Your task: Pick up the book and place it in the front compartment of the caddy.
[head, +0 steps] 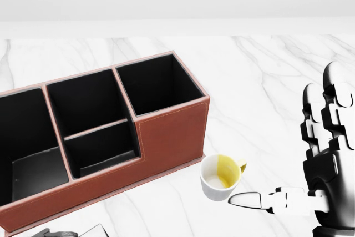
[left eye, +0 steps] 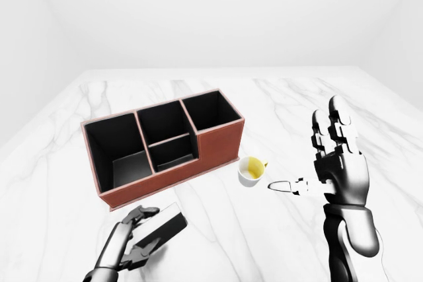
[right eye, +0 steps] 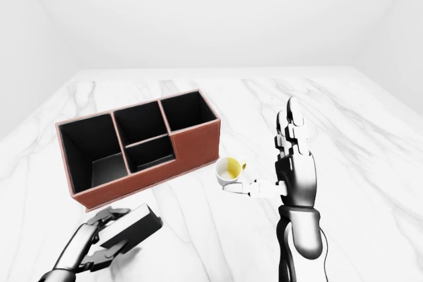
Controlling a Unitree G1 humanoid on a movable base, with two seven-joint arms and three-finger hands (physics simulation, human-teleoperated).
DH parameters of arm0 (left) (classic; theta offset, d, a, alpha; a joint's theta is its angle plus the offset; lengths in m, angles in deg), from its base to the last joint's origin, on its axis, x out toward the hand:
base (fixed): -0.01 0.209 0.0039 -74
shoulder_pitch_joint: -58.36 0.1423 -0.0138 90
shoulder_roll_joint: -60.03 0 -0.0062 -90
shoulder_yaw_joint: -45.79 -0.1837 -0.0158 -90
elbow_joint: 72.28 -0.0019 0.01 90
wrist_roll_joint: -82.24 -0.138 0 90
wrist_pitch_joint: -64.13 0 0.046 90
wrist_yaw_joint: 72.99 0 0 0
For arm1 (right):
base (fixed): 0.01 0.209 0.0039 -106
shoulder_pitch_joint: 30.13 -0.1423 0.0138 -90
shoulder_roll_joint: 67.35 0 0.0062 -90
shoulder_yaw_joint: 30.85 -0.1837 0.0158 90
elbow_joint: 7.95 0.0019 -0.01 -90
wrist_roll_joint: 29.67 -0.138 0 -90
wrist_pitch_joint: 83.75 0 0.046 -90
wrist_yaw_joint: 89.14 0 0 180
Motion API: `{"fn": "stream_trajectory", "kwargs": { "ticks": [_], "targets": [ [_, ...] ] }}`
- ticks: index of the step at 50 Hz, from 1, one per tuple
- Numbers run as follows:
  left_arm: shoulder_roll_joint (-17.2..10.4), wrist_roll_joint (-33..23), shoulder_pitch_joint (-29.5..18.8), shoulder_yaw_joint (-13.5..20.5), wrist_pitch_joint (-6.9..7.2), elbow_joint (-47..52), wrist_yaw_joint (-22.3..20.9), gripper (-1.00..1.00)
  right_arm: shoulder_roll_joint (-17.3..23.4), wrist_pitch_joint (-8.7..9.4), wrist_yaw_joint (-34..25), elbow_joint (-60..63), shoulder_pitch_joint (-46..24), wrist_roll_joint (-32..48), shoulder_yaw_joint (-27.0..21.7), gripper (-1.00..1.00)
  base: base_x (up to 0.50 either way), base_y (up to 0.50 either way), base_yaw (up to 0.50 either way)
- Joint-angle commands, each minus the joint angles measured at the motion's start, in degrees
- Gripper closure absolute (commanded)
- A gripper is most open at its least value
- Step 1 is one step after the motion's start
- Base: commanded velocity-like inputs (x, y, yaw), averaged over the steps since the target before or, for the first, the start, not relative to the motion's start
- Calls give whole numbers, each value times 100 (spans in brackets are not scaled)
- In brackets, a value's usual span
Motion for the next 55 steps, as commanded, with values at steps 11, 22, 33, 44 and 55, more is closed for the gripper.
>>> {"fn": "stream_trajectory", "kwargs": {
  "ticks": [11, 22, 33, 44, 55],
  "targets": [
    [-13, 73, -44, 10, -58, -117, 24, 100, 14, 0, -5, -95, -43, 3, -10, -99, 0, 0, 0],
    [-7, 114, 4, 18, -101, -29, -25, 100, 8, 0, 7, -5, -22, 17, 15, -99, 0, 0, 0],
    [105, 183, 28, 110, 34, 429, -283, 100, -1, 0, 10, -17, 13, 24, 30, -99, 0, 0, 0],
    [468, 204, 99, 481, 236, 1843, -1112, 100, -4, 0, 2, -48, 16, -2, -25, -99, 0, 0, 0],
    [685, 274, -39, 931, 236, 2474, -1112, 100, -5, 0, 17, -24, 6, -1, -13, -99, 0, 0, 0]
  ]
}}
